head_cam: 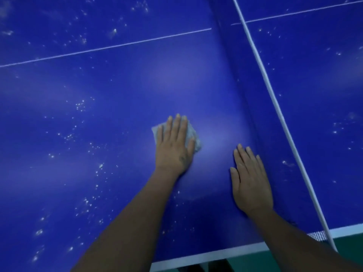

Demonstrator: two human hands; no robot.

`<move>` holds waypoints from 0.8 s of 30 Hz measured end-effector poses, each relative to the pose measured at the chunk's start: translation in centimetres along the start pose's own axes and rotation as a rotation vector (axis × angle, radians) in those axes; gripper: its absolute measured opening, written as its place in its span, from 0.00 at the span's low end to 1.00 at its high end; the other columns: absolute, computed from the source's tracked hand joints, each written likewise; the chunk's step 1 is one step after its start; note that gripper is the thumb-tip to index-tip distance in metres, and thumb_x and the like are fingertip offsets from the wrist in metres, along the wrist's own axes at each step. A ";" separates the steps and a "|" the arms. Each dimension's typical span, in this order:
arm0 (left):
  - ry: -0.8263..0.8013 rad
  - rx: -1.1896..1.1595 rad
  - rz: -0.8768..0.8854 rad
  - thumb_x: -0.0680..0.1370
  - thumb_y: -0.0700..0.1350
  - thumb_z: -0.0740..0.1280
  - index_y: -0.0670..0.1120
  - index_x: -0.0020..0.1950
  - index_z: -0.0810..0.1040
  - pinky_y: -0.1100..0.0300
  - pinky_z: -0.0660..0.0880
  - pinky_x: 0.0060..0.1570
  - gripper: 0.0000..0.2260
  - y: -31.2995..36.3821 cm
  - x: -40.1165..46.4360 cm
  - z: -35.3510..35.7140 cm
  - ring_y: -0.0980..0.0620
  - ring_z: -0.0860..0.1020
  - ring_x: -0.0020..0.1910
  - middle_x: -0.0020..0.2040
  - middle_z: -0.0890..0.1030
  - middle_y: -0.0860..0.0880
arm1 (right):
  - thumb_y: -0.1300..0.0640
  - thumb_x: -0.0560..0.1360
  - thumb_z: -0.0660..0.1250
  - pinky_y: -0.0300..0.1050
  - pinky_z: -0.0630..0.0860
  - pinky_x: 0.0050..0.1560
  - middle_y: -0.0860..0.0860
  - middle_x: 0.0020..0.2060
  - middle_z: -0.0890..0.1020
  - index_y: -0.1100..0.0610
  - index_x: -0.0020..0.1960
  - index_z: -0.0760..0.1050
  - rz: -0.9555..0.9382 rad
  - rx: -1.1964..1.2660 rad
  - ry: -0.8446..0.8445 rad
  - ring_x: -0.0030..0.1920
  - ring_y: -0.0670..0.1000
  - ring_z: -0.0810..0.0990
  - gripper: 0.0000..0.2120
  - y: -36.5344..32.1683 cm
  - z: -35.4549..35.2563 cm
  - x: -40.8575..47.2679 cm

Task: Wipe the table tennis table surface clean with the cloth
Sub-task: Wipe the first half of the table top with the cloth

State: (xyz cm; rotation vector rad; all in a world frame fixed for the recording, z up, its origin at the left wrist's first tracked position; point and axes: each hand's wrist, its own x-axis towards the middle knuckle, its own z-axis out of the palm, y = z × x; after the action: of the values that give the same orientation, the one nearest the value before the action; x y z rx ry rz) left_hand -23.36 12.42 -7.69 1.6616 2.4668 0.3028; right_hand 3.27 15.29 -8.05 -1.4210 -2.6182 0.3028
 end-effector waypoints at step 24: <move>-0.018 0.067 -0.243 0.88 0.58 0.49 0.46 0.88 0.48 0.40 0.47 0.84 0.30 -0.3 -11.1 -0.4 0.46 0.45 0.87 0.88 0.49 0.46 | 0.44 0.88 0.50 0.59 0.53 0.85 0.52 0.85 0.60 0.60 0.84 0.61 0.035 0.048 -0.018 0.86 0.53 0.54 0.30 -0.2 -0.2 -0.1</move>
State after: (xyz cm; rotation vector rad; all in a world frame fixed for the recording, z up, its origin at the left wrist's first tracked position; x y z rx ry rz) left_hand -19.61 1.97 -7.20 1.3595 2.6557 0.1746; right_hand 3.18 15.10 -7.84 -1.4562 -2.5846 0.3824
